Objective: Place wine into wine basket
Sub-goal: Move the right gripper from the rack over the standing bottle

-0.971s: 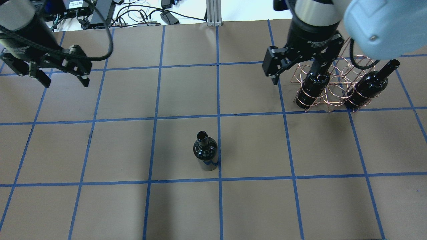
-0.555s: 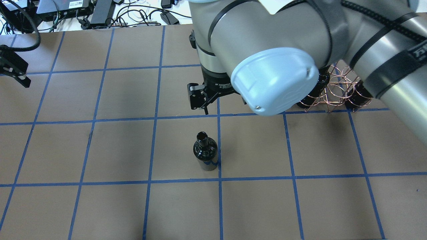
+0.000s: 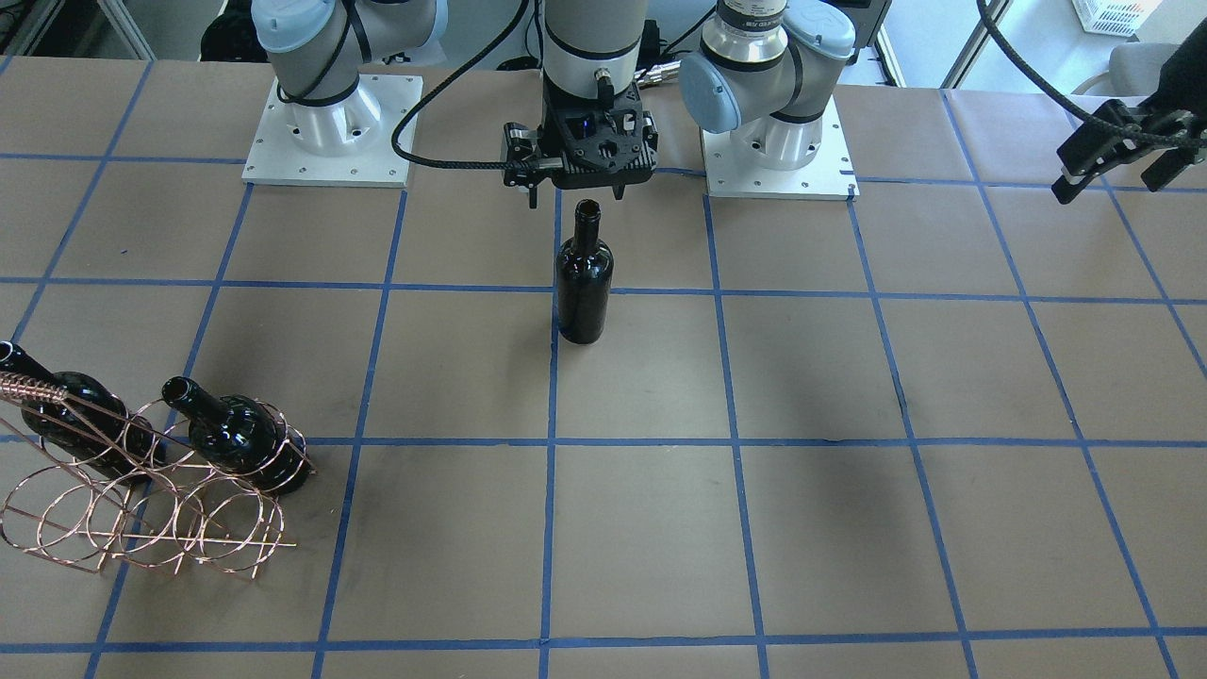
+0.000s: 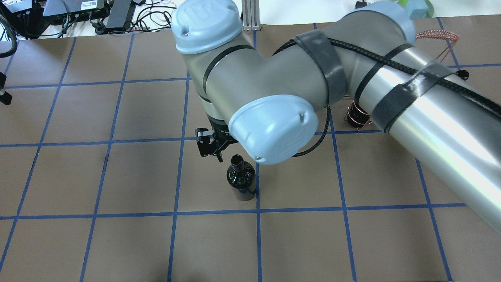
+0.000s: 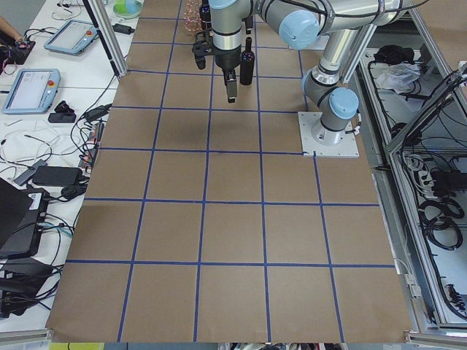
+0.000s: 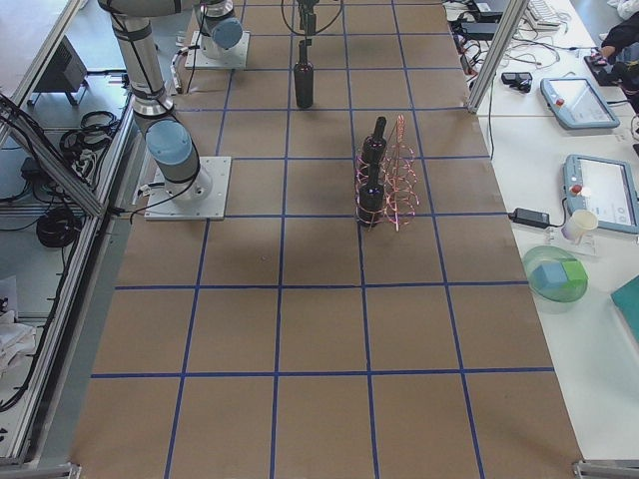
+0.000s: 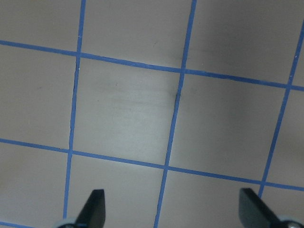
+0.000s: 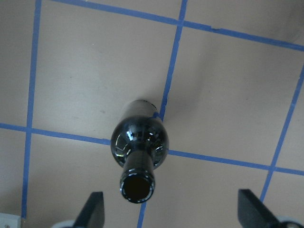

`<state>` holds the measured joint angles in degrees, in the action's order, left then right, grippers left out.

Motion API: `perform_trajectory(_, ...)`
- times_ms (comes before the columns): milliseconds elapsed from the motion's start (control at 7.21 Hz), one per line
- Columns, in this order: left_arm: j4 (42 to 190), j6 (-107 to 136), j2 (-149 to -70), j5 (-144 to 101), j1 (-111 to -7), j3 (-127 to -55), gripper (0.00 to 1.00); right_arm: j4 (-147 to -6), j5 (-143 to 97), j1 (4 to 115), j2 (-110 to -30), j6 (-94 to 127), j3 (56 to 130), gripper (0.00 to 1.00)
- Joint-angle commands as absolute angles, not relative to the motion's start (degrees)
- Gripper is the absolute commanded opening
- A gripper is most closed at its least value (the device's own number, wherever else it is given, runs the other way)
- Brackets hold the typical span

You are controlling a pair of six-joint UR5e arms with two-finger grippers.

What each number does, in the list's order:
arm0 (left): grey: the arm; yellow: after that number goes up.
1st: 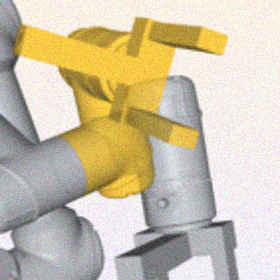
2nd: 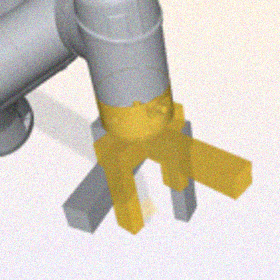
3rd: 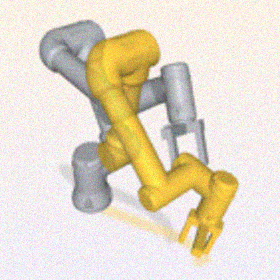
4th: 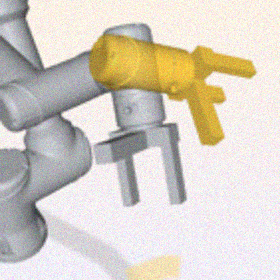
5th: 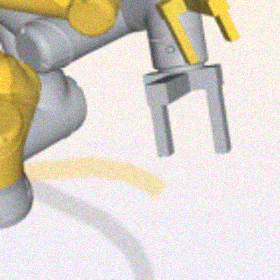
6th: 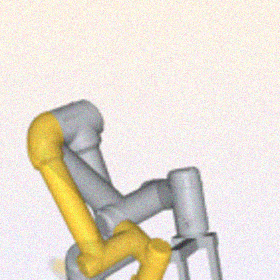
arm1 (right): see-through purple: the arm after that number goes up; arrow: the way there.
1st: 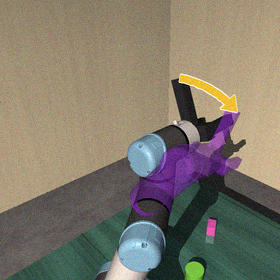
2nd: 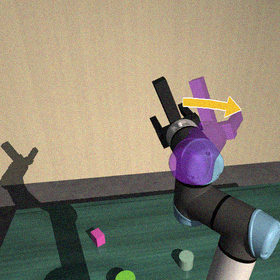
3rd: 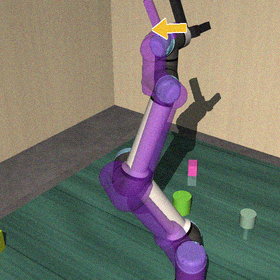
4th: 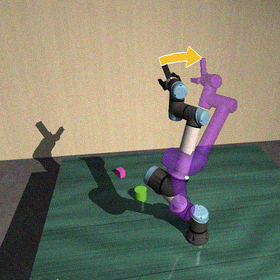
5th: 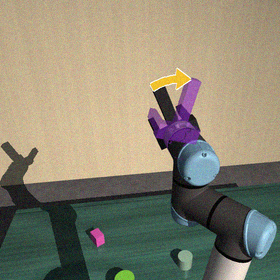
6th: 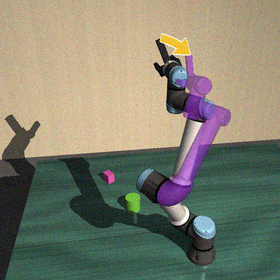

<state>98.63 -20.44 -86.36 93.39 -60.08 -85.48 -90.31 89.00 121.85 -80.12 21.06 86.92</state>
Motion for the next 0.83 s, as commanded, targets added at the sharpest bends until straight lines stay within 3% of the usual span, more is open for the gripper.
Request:
perform_trajectory(0, 98.7, -20.5, -86.3, 93.3, -60.1, -85.5, 1.00, -91.9, 87.9, 122.7, -78.7, 21.6, 88.3, 0.96)
perform_trajectory(277, 98.8, -20.5, -86.2, 93.3, -60.3, -85.6, 1.00, -94.9, 87.9, 122.7, -76.1, 21.6, 89.0, 0.88)
perform_trajectory(694, 99.1, -20.4, -86.0, 91.7, -60.4, -85.7, 1.00, -95.4, 88.0, 122.7, -75.8, 21.6, 89.0, 0.63)
